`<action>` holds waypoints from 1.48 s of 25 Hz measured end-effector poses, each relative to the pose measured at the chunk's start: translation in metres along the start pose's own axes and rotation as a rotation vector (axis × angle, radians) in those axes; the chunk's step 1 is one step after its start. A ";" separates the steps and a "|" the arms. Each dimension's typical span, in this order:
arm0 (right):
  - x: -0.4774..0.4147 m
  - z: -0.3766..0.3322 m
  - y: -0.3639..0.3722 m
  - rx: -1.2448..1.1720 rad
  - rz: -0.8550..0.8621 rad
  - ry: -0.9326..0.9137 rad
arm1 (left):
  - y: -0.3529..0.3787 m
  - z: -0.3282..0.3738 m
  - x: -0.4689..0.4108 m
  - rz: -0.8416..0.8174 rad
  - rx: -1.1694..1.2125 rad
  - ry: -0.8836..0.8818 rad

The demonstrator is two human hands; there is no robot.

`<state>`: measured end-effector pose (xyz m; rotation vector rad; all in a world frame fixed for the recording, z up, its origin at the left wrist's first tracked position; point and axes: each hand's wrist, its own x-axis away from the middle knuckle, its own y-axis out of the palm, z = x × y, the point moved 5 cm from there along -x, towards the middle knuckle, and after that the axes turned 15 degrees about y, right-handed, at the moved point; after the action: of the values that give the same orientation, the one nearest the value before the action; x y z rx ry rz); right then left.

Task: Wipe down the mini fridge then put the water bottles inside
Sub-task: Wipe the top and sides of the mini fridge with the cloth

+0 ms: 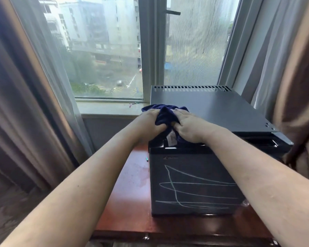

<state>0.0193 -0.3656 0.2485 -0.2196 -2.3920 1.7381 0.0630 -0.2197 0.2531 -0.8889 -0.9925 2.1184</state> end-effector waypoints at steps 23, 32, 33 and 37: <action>-0.170 0.243 -0.078 -0.015 0.049 0.182 | 0.123 0.020 -0.290 -0.217 -0.301 0.006; -0.251 0.089 -0.037 -0.013 0.022 0.135 | 0.022 -0.112 -0.251 -0.159 -0.257 -0.072; -0.258 0.073 -0.030 -0.005 0.032 0.149 | 0.013 -0.122 -0.245 -0.153 -0.248 -0.065; -0.264 0.049 -0.019 -0.025 0.108 0.230 | 0.000 -0.140 -0.242 -0.163 -0.233 -0.017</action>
<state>0.2647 -0.4755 0.2373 -0.5314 -2.2734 1.6272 0.3116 -0.3483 0.2588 -0.8689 -1.2954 1.9031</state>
